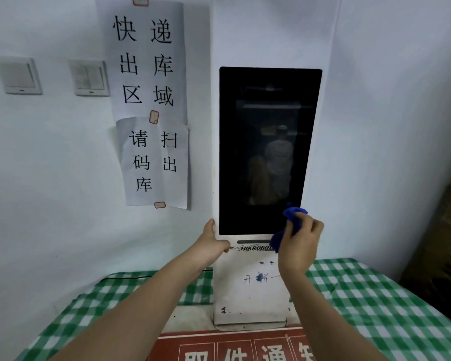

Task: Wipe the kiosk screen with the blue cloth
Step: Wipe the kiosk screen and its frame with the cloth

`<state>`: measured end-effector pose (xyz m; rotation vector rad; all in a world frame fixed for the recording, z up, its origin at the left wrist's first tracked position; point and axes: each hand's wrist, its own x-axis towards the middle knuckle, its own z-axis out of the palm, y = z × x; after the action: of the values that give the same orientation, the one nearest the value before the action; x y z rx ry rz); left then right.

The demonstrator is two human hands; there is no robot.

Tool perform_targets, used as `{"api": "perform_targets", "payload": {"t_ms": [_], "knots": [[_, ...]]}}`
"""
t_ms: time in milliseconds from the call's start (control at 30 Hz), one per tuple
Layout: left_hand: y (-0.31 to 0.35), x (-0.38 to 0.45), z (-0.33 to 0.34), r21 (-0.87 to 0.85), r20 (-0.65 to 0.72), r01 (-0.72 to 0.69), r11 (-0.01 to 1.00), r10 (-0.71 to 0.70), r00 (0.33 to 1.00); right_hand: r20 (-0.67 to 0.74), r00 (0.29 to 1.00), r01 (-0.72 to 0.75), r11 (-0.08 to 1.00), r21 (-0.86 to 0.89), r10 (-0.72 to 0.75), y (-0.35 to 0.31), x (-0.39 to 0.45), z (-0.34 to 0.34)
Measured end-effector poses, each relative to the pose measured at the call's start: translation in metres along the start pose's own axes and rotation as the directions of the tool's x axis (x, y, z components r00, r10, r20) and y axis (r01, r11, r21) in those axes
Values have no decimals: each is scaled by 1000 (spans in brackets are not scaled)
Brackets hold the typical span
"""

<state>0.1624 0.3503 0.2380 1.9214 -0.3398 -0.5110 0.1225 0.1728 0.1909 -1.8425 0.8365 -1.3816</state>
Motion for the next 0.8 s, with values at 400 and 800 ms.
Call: {"api": "perform_targets", "payload": {"t_ms": [400,800], "knots": [[-2,0,-7,-68,-18,-15,998,14,1000,215,875,438,899,30,-434,-67,-54,49],[4,-1,-11,-93,-79,35,995,-42,996,171,889,429,903,8,-424,-65,-1,18]]}}
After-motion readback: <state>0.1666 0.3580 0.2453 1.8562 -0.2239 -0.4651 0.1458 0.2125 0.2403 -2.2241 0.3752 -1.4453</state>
